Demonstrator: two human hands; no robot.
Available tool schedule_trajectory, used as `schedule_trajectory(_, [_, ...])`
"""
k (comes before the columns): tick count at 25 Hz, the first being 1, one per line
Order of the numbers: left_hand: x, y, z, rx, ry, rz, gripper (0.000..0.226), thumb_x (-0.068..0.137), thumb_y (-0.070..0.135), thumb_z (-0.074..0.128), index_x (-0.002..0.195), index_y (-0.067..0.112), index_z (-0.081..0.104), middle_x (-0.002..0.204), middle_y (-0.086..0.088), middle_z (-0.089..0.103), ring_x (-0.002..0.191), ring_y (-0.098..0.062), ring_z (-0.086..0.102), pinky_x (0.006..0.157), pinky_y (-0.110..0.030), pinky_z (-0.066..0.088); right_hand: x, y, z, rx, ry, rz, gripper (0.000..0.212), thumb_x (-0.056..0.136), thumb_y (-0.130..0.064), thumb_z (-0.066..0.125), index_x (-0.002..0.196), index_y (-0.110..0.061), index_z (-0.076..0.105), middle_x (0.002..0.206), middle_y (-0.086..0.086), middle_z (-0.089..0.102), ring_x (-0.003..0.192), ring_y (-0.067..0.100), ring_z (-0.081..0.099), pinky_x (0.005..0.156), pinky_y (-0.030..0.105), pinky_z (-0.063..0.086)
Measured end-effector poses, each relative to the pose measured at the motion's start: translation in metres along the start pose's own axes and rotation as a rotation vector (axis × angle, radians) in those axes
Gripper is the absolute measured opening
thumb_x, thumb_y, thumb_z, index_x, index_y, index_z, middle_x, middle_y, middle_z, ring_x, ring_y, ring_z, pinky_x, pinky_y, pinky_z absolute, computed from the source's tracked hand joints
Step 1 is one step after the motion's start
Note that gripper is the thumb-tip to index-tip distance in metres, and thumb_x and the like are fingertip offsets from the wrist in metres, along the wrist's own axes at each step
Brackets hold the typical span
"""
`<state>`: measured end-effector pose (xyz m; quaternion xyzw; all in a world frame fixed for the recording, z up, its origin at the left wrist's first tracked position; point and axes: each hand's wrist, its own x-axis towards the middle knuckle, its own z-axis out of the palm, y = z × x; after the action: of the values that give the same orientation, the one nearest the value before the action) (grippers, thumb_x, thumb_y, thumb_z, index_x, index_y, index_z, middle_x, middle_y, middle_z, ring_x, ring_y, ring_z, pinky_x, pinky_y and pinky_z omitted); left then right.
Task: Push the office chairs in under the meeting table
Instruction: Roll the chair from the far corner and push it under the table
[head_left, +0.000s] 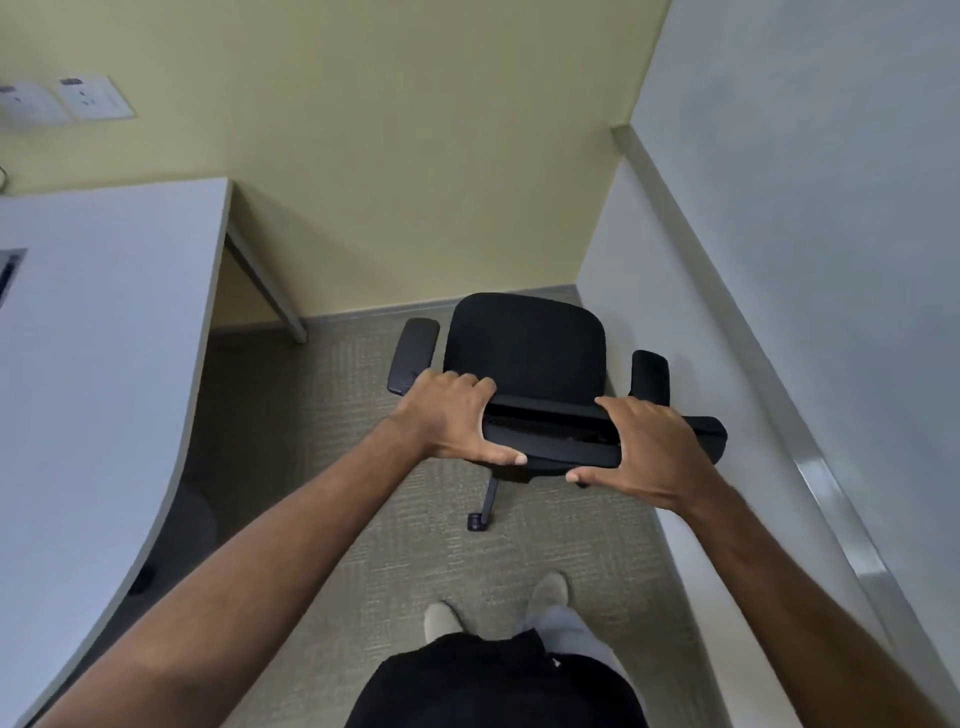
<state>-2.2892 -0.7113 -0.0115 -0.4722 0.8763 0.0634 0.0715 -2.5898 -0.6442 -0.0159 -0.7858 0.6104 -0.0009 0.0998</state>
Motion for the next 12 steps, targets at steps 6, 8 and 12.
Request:
schedule_trajectory(6, [-0.01,-0.033,0.002,0.041,0.06,-0.007,0.107,0.056,0.114,0.023,0.092,0.02,0.058,0.076,0.002,0.063,0.07,-0.023,0.061,0.074,-0.039,0.04,0.015,-0.033,0.006,-0.102,0.117,0.006,0.1,0.069,-0.106,0.04,0.121,-0.025,0.067,0.11,-0.005,0.074,0.102,0.02,0.071,0.083,0.037,0.053])
schedule_trajectory(8, [-0.011,-0.045,0.002,0.048,0.064,-0.006,0.102,0.058,0.112,0.028,0.091,0.02,0.057,0.077,0.003,0.063,0.071,-0.022,0.06,0.075,-0.038,0.036,0.022,-0.042,0.01,-0.109,0.132,0.01,0.098,0.071,-0.105,0.043,0.121,-0.024,0.068,0.109,-0.006,0.074,0.101,0.02,0.071,0.082,0.037,0.054])
schedule_trajectory(12, [-0.022,-0.065,0.003,0.043,0.068,-0.025,0.102,0.059,0.111,0.028,0.094,0.02,0.058,0.078,0.004,0.064,0.073,-0.021,0.06,0.079,-0.038,0.04,0.035,-0.061,0.015,-0.115,0.143,-0.002,0.1,0.072,-0.105,0.044,0.123,-0.022,0.069,0.11,-0.004,0.075,0.1,0.021,0.072,0.084,0.038,0.056])
